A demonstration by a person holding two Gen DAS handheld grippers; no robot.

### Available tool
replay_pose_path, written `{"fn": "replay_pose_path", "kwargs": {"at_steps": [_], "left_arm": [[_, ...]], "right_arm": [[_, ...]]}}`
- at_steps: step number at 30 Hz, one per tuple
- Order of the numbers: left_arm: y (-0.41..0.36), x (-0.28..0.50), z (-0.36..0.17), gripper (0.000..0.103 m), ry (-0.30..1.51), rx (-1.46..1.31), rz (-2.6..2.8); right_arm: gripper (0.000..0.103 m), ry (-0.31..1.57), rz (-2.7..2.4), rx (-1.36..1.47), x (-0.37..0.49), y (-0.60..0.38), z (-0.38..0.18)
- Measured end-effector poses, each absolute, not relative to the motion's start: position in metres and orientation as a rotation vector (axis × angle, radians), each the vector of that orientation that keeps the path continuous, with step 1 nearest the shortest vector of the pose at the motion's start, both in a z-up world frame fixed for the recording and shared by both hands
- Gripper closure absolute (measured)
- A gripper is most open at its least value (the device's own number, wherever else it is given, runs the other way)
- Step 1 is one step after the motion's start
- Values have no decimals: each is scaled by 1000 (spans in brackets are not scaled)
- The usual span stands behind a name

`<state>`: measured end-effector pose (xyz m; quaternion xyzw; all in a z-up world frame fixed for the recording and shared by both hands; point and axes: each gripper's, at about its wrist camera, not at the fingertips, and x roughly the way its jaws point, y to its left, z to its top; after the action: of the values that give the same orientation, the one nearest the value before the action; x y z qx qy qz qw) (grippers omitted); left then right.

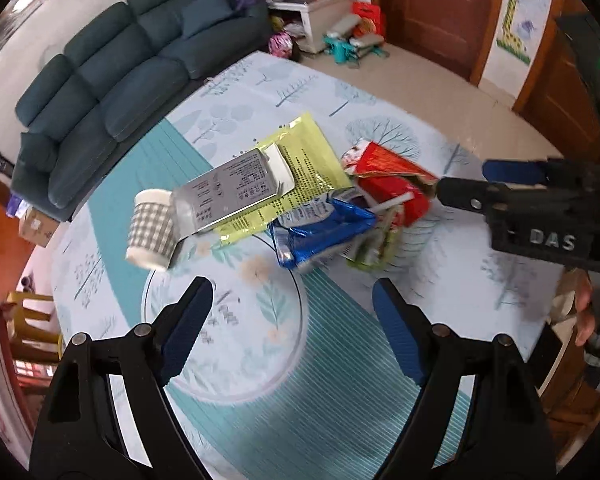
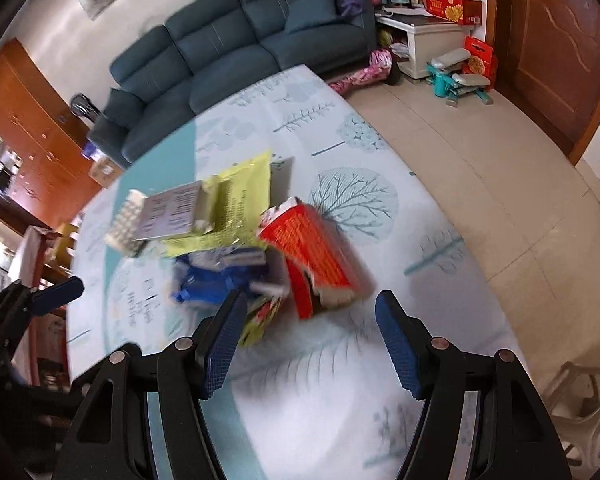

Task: Collect trash
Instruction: 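Grasp the blue drink carton with the left tool while the right tool grasps the red packet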

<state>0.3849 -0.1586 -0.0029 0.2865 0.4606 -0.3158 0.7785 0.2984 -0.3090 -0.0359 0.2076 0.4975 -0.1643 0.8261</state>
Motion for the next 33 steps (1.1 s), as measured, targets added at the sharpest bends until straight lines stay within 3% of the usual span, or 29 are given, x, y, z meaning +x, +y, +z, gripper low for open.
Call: {"fn": "replay_pose_path", "kwargs": {"at_steps": [7, 10, 14, 17, 21, 25, 33], "left_arm": [[-183, 407, -39, 23, 1007, 683, -741], [-193, 412, -52, 23, 1007, 715, -767], [-206, 410, -65, 26, 999, 767, -805], [-214, 413, -80, 37, 1002, 811, -832], [-224, 407, -93, 40, 947, 888, -851], [-232, 406, -103, 57, 982, 875, -893], [-226, 399, -103, 76, 946, 882, -901]], "right_arm": [[36, 1160, -361, 403, 349, -317, -82], [53, 1185, -360, 430, 358, -324, -98], [58, 1170, -356, 473, 357, -330, -105], [60, 1169, -347, 503, 354, -333, -106], [65, 1164, -337, 556, 349, -335, -106], [69, 1152, -341, 608, 342, -338, -106], [74, 1125, -279, 683, 328, -329, -99]]}}
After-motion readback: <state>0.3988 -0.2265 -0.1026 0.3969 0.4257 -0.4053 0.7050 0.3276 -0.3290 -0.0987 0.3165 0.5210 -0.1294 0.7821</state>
